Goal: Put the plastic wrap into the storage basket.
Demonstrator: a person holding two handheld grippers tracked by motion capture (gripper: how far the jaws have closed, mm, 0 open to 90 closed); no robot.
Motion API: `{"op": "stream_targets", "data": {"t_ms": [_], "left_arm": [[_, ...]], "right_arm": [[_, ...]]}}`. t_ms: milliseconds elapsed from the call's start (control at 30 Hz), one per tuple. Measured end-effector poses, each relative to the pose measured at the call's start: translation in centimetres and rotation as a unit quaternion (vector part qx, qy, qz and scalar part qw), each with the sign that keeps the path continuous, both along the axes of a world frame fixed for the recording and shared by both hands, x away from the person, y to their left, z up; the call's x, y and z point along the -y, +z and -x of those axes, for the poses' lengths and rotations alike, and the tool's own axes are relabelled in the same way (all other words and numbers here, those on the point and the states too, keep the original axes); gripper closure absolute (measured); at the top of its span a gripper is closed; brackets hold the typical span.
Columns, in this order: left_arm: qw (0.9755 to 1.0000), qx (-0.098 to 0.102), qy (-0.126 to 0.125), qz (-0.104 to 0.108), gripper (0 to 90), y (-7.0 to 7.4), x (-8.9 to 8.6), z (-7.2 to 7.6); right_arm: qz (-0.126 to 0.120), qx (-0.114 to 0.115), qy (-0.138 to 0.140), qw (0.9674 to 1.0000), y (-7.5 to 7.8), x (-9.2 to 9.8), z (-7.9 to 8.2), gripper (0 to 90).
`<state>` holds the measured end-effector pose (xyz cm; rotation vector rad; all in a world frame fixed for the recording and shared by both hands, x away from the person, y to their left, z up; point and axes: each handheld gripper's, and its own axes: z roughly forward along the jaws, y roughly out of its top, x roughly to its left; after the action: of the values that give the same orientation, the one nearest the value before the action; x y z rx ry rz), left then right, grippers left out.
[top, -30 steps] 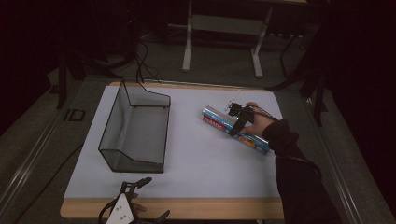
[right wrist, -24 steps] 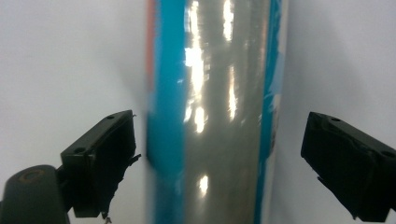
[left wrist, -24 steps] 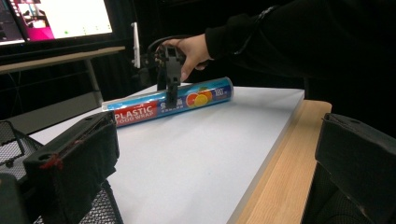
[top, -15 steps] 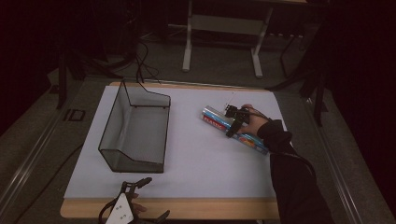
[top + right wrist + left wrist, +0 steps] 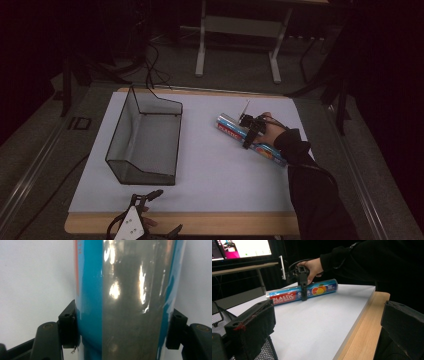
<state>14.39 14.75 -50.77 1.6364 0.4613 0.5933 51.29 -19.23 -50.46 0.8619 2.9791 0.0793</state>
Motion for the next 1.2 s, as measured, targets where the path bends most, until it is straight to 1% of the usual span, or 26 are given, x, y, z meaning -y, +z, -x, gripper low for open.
{"op": "stream_targets", "data": {"t_ms": [33, 67, 167, 200, 333, 400, 433, 467, 500, 567, 600, 633, 667, 700, 733, 767, 800, 833, 867, 900, 967, 1000, 1033, 1067, 1100, 1200], "left_arm": [[1.0000, 0.000, 0.000, 0.000, 0.2, 0.0, 0.0, 0.0], [1.0000, 0.000, 0.000, -0.001, 0.2, 0.0, 0.0, 0.0], [1.0000, 0.001, 0.000, -0.001, 0.2, 0.0, 0.1, 0.0], [1.0000, 0.001, 0.000, -0.002, 0.2, 0.0, 0.1, 0.0], [1.0000, 0.002, 0.000, -0.002, 0.2, 0.0, 0.1, 0.0], [1.0000, 0.002, 0.001, -0.003, 0.2, 0.0, 0.1, 0.0], [1.0000, 0.003, 0.001, -0.003, 0.2, 0.0, 0.1, 0.0], [1.0000, 0.003, 0.001, -0.003, 0.2, 0.0, 0.1, 0.0], [1.0000, 0.003, 0.001, -0.002, 0.2, 0.0, 0.1, 0.0], [1.0000, 0.003, 0.001, -0.002, 0.2, 0.0, 0.2, 0.0], [1.0000, 0.003, 0.001, -0.002, 0.2, 0.0, 0.2, 0.0], [1.0000, 0.003, 0.000, -0.002, 0.2, 0.1, 0.2, 0.0], [1.0000, 0.003, 0.000, -0.002, 0.2, 0.1, 0.2, 0.0], [1.0000, 0.004, 0.000, -0.002, 0.2, 0.1, 0.2, 0.0], [1.0000, 0.005, 0.000, -0.003, 0.2, 0.1, 0.2, 0.0], [1.0000, 0.005, 0.000, -0.002, 0.2, 0.1, 0.2, 0.0], [1.0000, 0.005, 0.001, -0.003, 0.2, 0.1, 0.2, 0.0], [1.0000, 0.006, 0.001, -0.003, 0.2, 0.1, 0.2, 0.0], [1.0000, 0.006, 0.001, -0.003, 0.2, 0.1, 0.2, 0.0], [1.0000, 0.006, 0.001, -0.002, 0.2, 0.1, 0.1, 0.0], [1.0000, 0.006, 0.001, -0.003, 0.2, 0.1, 0.2, 0.0], [1.0000, 0.006, 0.001, -0.003, 0.2, 0.1, 0.2, 0.0], [1.0000, 0.006, 0.000, -0.003, 0.2, 0.1, 0.2, 0.0], [1.0000, 0.006, 0.000, -0.003, 0.2, 0.1, 0.2, 0.0], [1.0000, 0.007, -0.001, -0.002, 0.2, 0.1, 0.2, 0.1], [1.0000, 0.007, 0.001, -0.002, 0.2, 0.1, 0.1, 0.1]], "right_arm": [[-0.003, 0.000, -0.005, 1.0000, 0.2, 0.1, 0.0, 31.7], [-0.012, 0.008, -0.010, 0.9999, 0.7, 0.3, 0.0, 31.8], [-0.022, 0.017, -0.030, 0.9992, 1.9, 0.7, 0.0, 31.8], [-0.026, 0.014, -0.038, 0.9989, 2.4, 0.8, 0.0, 31.8], [-0.042, 0.034, -0.064, 0.9965, 4.3, 0.7, 0.3, 31.8], [-0.049, 0.035, -0.068, 0.9959, 4.7, 0.7, 0.3, 31.8], [-0.059, 0.041, -0.073, 0.9947, 5.2, 0.7, 0.5, 31.8], [-0.076, 0.050, -0.087, 0.9921, 6.2, 0.6, 0.7, 31.8], [-0.086, 0.057, -0.093, 0.9902, 6.7, 0.5, 0.8, 31.8], [-0.108, 0.059, -0.112, 0.9861, 7.6, 0.3, 1.0, 31.8], [-0.108, 0.059, -0.112, 0.9861, 7.6, 0.3, 1.0, 31.8], [-0.116, 0.066, -0.120, 0.9837, 8.1, 0.1, 1.1, 31.8], [-0.132, 0.072, -0.131, 0.9798, 8.8, -0.2, 1.3, 31.8], [-0.139, 0.077, -0.138, 0.9776, 9.1, -0.4, 1.4, 31.8], [-0.155, 0.079, -0.148, 0.9736, 9.8, -0.8, 1.6, 31.8], [-0.155, 0.079, -0.148, 0.9736, 9.8, -0.8, 1.6, 31.8], [-0.160, 0.080, -0.151, 0.9723, 10.0, -1.0, 1.7, 31.8], [-0.173, 0.084, -0.156, 0.9689, 10.7, -1.7, 2.1, 31.8], [-0.173, 0.084, -0.156, 0.9689, 10.7, -1.7, 2.1, 31.8], [-0.187, 0.084, -0.155, 0.9663, 11.4, -2.3, 2.4, 31.8], [-0.194, 0.089, -0.152, 0.9650, 11.9, -3.0, 2.8, 31.8], [-0.194, 0.089, -0.152, 0.9650, 11.9, -3.0, 2.8, 31.8], [-0.200, 0.088, -0.152, 0.9638, 12.1, -3.4, 2.9, 31.8], [-0.217, 0.084, -0.156, 0.9600, 12.6, -3.9, 3.2, 31.8], [-0.227, 0.081, -0.159, 0.9573, 12.8, -4.3, 3.3, 31.8], [-0.239, 0.089, -0.165, 0.9529, 13.4, -5.7, 3.8, 31.8]]}}
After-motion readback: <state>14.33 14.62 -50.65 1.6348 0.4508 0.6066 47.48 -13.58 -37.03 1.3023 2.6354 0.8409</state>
